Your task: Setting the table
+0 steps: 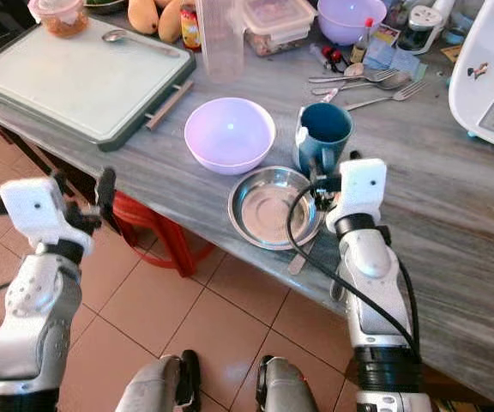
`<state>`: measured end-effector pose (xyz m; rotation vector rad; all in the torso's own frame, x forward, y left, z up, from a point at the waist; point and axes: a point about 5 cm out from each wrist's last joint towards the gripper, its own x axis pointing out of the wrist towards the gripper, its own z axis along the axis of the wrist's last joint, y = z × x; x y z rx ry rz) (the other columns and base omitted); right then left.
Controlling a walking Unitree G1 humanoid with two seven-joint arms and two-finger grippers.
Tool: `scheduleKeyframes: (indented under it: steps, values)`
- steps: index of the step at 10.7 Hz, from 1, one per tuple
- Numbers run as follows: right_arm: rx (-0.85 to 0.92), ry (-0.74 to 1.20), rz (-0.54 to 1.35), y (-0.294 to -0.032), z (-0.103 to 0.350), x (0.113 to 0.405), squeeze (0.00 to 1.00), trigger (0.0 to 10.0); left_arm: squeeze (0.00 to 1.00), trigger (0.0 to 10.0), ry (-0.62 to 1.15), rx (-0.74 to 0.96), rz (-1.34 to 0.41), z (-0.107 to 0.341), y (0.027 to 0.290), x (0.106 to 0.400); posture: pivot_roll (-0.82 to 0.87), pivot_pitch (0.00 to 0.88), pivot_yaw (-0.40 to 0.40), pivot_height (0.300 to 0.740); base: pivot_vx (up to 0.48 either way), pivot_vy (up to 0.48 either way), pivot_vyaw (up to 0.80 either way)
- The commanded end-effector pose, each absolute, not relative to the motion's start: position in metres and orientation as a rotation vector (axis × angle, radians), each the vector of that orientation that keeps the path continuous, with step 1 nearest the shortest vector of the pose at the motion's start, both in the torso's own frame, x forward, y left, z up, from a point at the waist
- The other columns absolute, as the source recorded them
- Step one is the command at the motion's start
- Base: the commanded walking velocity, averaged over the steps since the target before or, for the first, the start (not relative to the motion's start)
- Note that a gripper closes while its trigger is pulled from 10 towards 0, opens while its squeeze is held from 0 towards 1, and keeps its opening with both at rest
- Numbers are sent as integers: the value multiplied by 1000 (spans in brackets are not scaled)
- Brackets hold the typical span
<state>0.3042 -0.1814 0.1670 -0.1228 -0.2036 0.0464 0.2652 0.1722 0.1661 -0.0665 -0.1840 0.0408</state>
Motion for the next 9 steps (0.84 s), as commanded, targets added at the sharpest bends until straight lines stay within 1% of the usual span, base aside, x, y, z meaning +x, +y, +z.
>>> scheduleKeyframes:
  steps: [1,4,5,7,9]
  values:
    - [-116,-262,38,-182,179,303,1000,10000,0,10000,-166,-50,52,163,176,265,-19,225,25,740,0,0,0]
    - [-110,-302,34,-184,192,309,1000,10000,0,10000,-194,-11,54,173,178,270,-11,238,14,740,0,0,0]
    - [-119,-327,45,-181,197,309,1000,10000,0,10000,-202,-3,64,174,183,268,-12,245,7,740,0,0,0]
    - [-124,-353,56,-177,201,307,1000,10000,0,10000,-191,-6,72,170,182,266,-13,248,5,740,0,0,0]
    - [-184,-447,110,-162,217,299,1000,10000,0,10000,-189,-4,92,166,179,263,-25,222,2,740,0,0,0]
